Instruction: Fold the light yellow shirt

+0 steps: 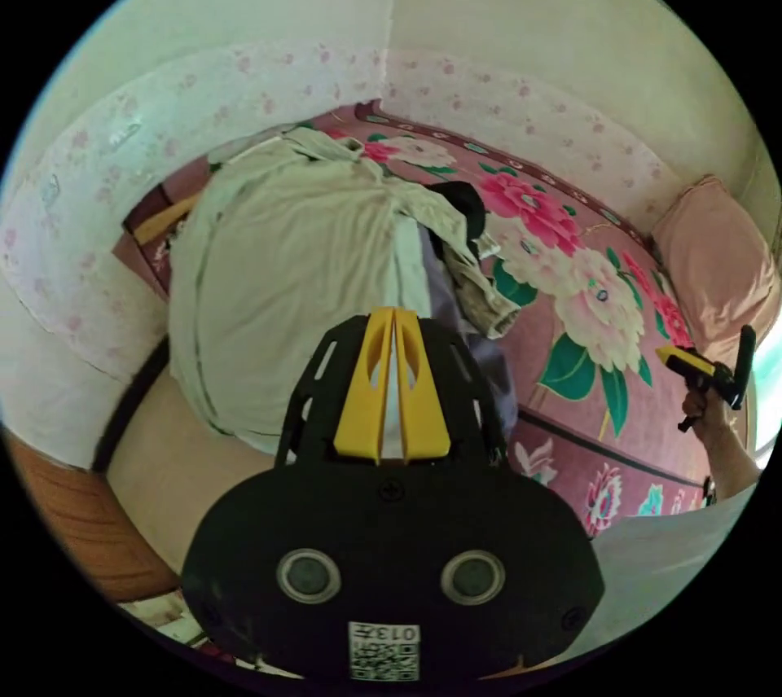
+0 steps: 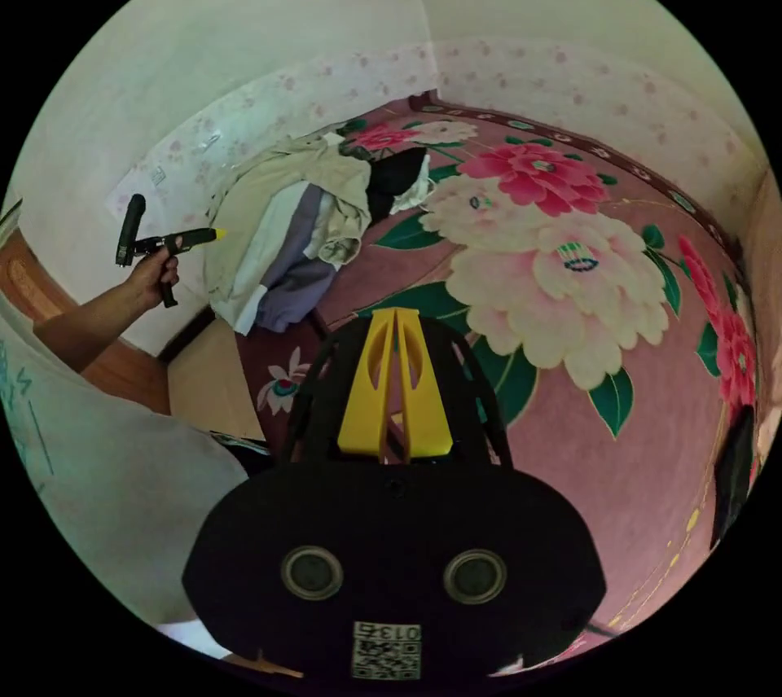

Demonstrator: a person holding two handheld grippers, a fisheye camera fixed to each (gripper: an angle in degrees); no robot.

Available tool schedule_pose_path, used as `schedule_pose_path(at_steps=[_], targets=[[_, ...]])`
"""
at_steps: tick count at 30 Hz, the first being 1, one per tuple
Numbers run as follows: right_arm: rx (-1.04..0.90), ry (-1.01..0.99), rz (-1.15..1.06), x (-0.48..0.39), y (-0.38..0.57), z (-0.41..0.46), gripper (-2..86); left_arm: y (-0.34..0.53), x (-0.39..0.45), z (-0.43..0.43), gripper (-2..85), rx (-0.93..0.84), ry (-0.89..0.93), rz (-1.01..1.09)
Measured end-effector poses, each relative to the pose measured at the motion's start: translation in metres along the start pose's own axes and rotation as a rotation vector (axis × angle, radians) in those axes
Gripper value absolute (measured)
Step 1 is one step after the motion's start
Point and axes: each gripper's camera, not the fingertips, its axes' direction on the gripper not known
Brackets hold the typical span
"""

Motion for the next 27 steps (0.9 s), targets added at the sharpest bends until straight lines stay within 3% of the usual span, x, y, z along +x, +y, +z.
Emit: schedule_pose_path(at_steps=[7,12,17,19,22,25,27], targets=[[0.051,-0.061,-0.215,-0.033,-0.185,0.055,6.1,-0.081,-0.116,-0.002,4.5,0.079,-0.145,0.010],[0.033,-0.109,-0.261,-0.059,-0.332,0.148,10.0,-0.182,-0.185,0.064,11.0,0.099,-0.185,0.100],[0.016,-0.138,-0.199,-0.061,-0.509,0.268,10.7,-0.307,-0.231,0.174,18.0,-0.038,-0.190,0.261],[-0.029,-0.126,-0.197,-0.056,-0.554,0.300,11.3,-0.331,-0.243,0.212,16.0,-0.133,-0.123,0.275],[-0.055,-0.102,-0.164,-0.036,-0.611,0.335,13.1,-0.342,-0.253,0.250,5.8,-0.305,0.088,0.302],[-0.058,-0.139,-0.026,0.006,-0.656,0.359,14.9,-0.317,-0.245,0.203,2.9,-0.103,0.047,0.362],[-0.056,-0.144,-0.032,0.018,-0.675,0.369,15.0,-0.300,-0.230,0.184,2.3,-0.073,0.039,0.449]])
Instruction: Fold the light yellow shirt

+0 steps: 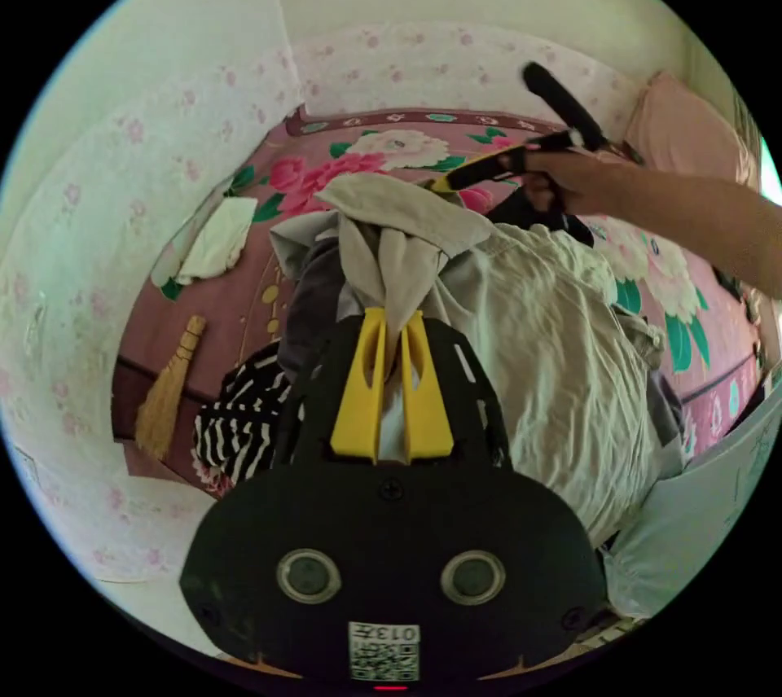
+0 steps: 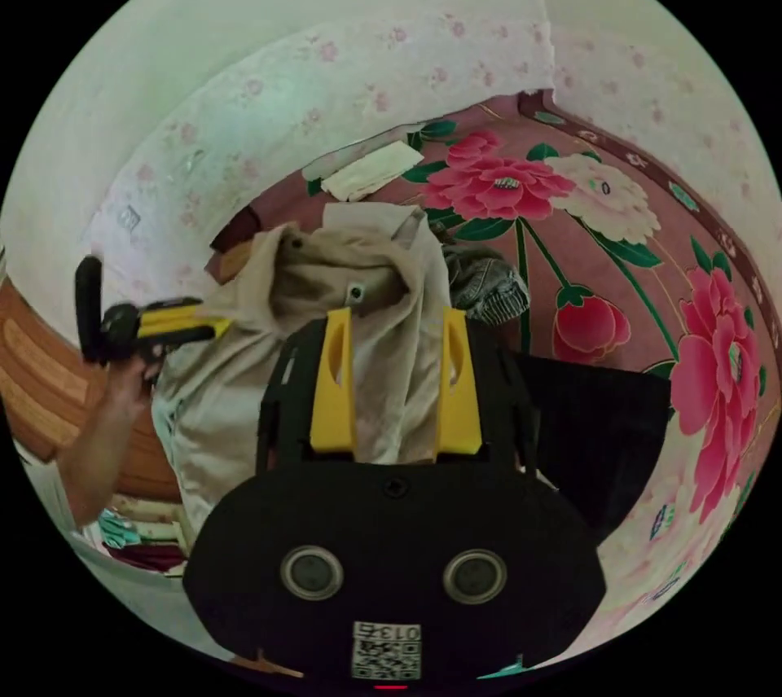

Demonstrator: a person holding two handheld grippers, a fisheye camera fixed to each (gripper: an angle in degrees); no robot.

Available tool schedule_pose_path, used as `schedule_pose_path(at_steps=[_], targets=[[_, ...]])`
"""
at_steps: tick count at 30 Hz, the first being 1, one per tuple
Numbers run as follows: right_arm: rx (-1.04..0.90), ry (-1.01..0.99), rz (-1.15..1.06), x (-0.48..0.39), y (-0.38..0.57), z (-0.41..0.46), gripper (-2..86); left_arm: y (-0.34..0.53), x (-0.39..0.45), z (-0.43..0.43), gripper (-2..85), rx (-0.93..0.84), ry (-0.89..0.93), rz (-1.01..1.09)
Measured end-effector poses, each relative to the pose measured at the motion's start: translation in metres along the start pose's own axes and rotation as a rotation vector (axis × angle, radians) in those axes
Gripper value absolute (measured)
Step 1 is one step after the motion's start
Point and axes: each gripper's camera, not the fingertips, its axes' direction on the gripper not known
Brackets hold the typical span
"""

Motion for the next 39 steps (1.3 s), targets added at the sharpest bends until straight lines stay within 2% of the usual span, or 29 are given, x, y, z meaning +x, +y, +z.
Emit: schedule_pose_path(at_steps=[3,4,5,6,8,9,11,13,15,17,21,24,27,29,30,32,33,35,39], targets=[[-0.093,0.029,-0.089,0.002,-0.020,0.021,9.7,0.014,0.043,-0.023,1.8,0.034,-0.078,0.097],[-0.198,-0.013,-0.139,-0.001,-0.019,0.036,4.4,0.018,0.061,-0.032,1.8,0.038,-0.124,0.141],[-0.312,-0.047,-0.171,-0.005,-0.013,0.044,3.9,0.024,0.078,-0.040,1.9,0.035,-0.192,0.187],[-0.334,-0.034,-0.171,-0.006,-0.008,0.041,3.6,0.027,0.086,-0.044,2.0,0.027,-0.234,0.207],[-0.205,-0.127,-0.204,-0.008,0.025,-0.013,3.0,0.047,0.105,-0.064,2.7,0.037,-0.405,0.183],[-0.155,-0.201,-0.189,-0.003,0.035,-0.034,2.9,0.053,0.106,-0.068,3.0,0.049,-0.429,0.157],[0.119,-0.563,-0.020,0.040,0.091,-0.136,2.6,0.075,0.109,-0.086,4.6,0.096,-0.455,0.047],[0.274,-0.692,0.026,0.061,0.144,-0.209,2.5,0.086,0.122,-0.103,5.9,0.161,-0.450,0.013],[0.333,-0.625,-0.047,0.050,0.195,-0.280,2.4,0.085,0.146,-0.114,6.5,0.188,-0.424,0.052],[0.396,-0.549,-0.108,0.030,0.263,-0.361,2.3,0.076,0.193,-0.126,6.7,0.148,-0.475,0.144],[0.546,-0.551,-0.093,0.026,0.364,-0.469,2.1,0.081,0.276,-0.171,3.2,0.221,-0.506,0.279],[0.704,-0.554,-0.107,0.029,0.453,-0.568,1.9,0.085,0.340,-0.243,1.4,0.310,-0.482,0.390],[0.910,-0.581,-0.101,0.038,0.553,-0.673,1.9,0.086,0.386,-0.348,0.7,0.496,-0.374,0.439],[1.107,-0.542,-0.087,0.038,0.643,-0.764,1.9,0.088,0.407,-0.427,0.4,0.719,-0.221,0.501],[1.150,-0.519,-0.089,0.035,0.666,-0.787,1.9,0.085,0.412,-0.445,0.4,0.759,-0.165,0.529],[1.287,-0.308,-0.188,-0.003,0.756,-0.880,2.0,0.066,0.439,-0.500,0.2,0.874,-0.030,0.605],[1.314,-0.239,-0.217,-0.016,0.777,-0.901,2.0,0.062,0.448,-0.511,0.2,0.903,-0.019,0.623],[1.395,0.031,-0.291,-0.069,0.854,-0.973,2.0,0.048,0.489,-0.545,0.2,1.020,0.003,0.687],[1.432,0.345,-0.283,-0.125,0.941,-1.051,2.1,0.036,0.556,-0.563,0.2,1.147,-0.010,0.781]])
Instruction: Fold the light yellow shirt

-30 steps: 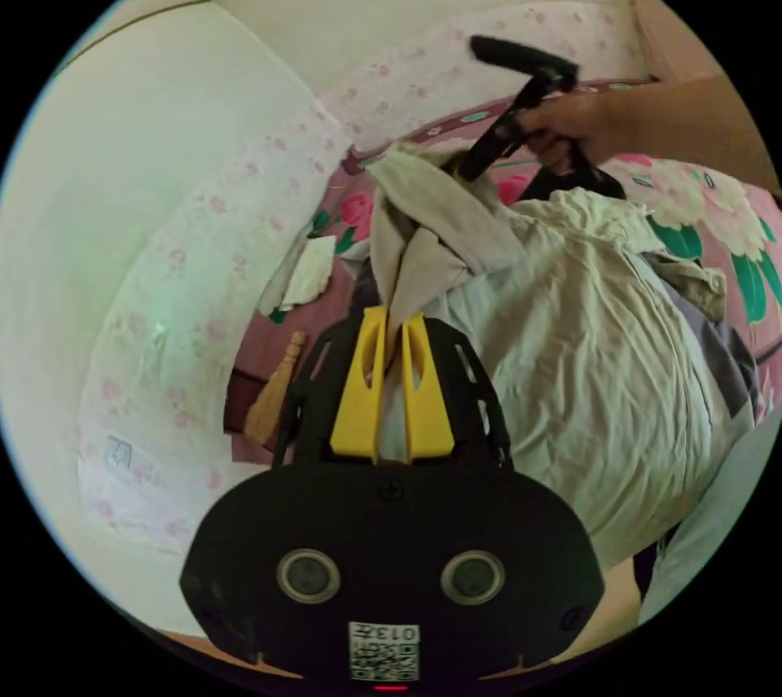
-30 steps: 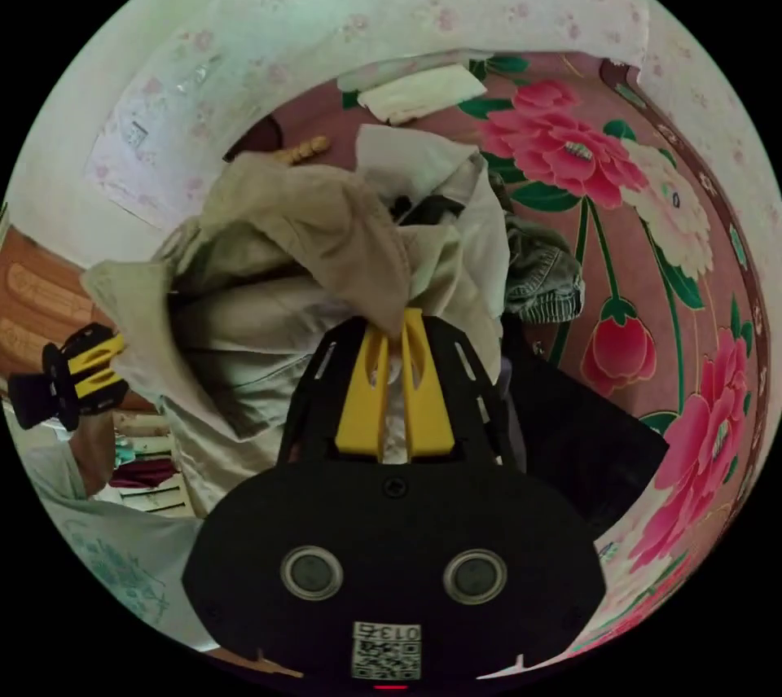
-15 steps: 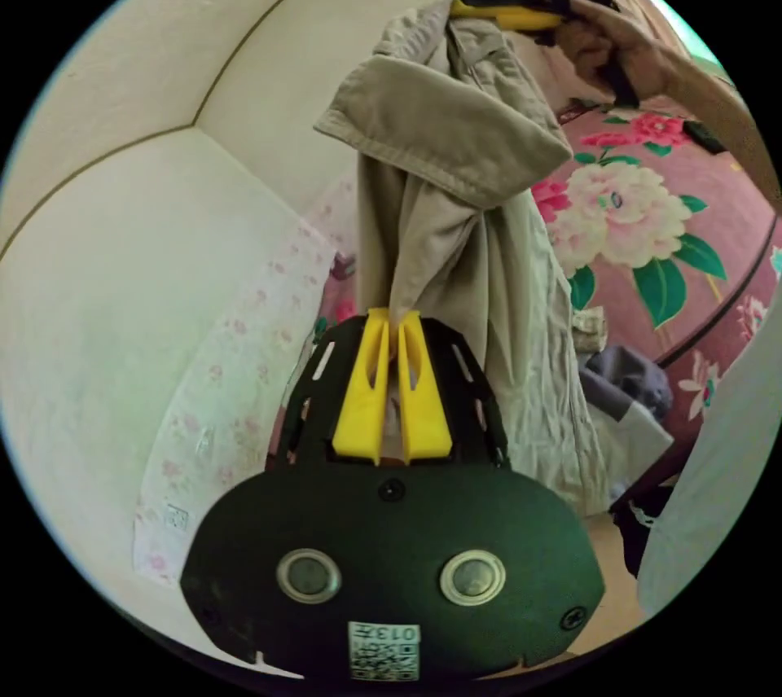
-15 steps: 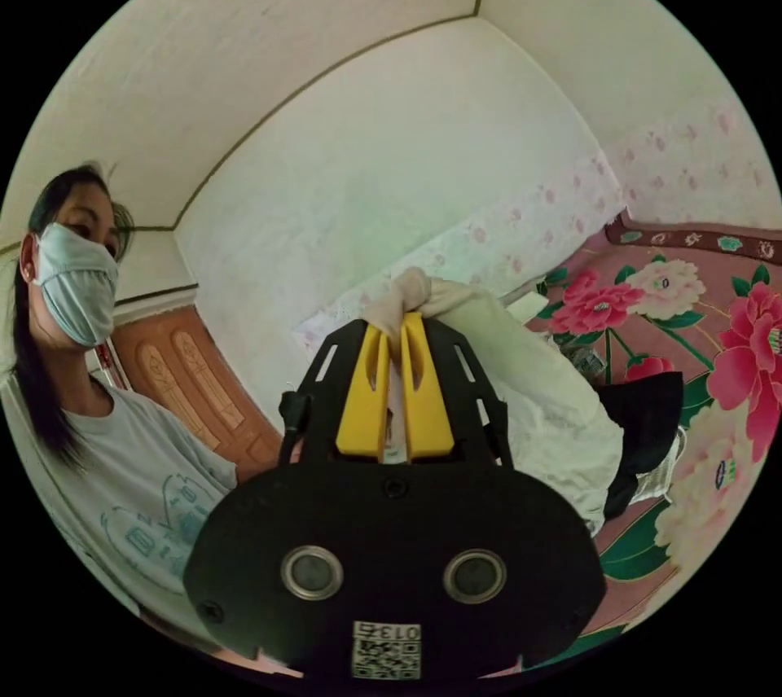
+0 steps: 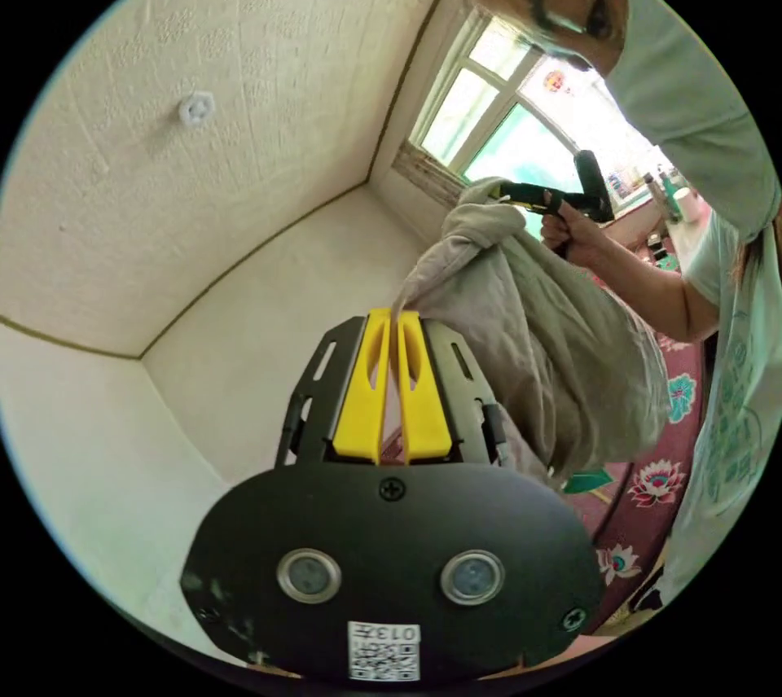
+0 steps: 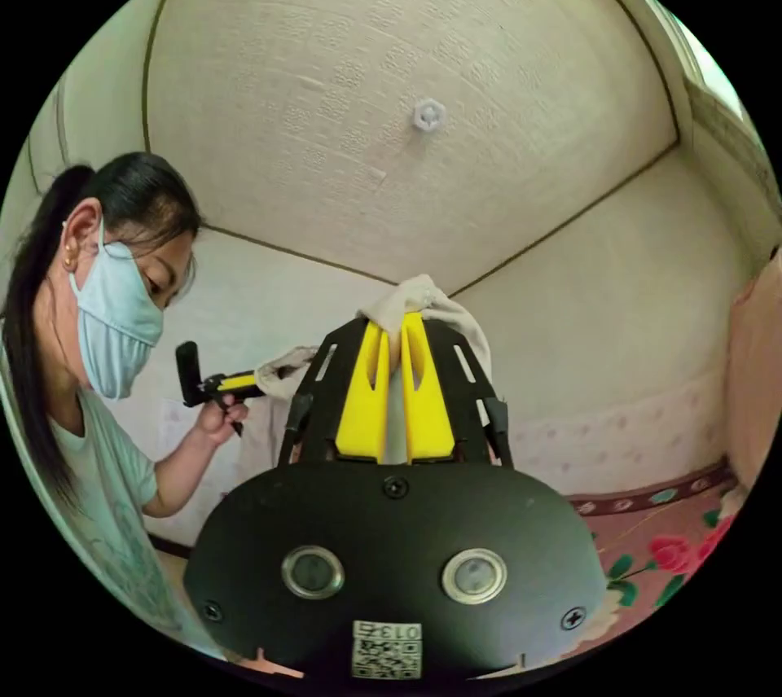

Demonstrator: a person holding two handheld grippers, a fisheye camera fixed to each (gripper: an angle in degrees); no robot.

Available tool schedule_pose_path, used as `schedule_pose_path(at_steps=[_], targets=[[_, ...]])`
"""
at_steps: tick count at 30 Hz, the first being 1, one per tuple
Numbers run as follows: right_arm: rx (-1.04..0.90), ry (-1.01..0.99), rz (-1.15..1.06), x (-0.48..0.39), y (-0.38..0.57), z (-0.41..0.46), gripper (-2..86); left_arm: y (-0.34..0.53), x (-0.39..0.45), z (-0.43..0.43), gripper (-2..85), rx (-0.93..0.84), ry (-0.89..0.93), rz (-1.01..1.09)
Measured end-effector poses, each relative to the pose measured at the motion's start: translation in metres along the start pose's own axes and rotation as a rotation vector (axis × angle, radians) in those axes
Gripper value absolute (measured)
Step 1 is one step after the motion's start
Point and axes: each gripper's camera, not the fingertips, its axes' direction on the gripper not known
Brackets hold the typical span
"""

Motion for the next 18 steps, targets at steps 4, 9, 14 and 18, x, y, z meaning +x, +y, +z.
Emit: schedule_pose_path(at_steps=[4,9,14,18], targets=[[0.007,0.309,-0.171,-0.042,-0.057,-0.106,2.0,-0.023,0.034,0.055,0.2,0.067,0.296,0.003],[-0.006,0.702,-0.502,-0.146,-0.073,-0.204,1.9,-0.011,0.076,0.113,0.1,0.232,0.743,-0.092],[-0.061,1.188,-0.634,-0.243,-0.064,-0.247,1.8,0.002,0.133,0.184,0.0,0.434,1.258,-0.195],[-0.024,1.393,-0.763,-0.286,-0.053,-0.243,1.8,0.008,0.147,0.227,0.0,0.560,1.453,-0.251]])
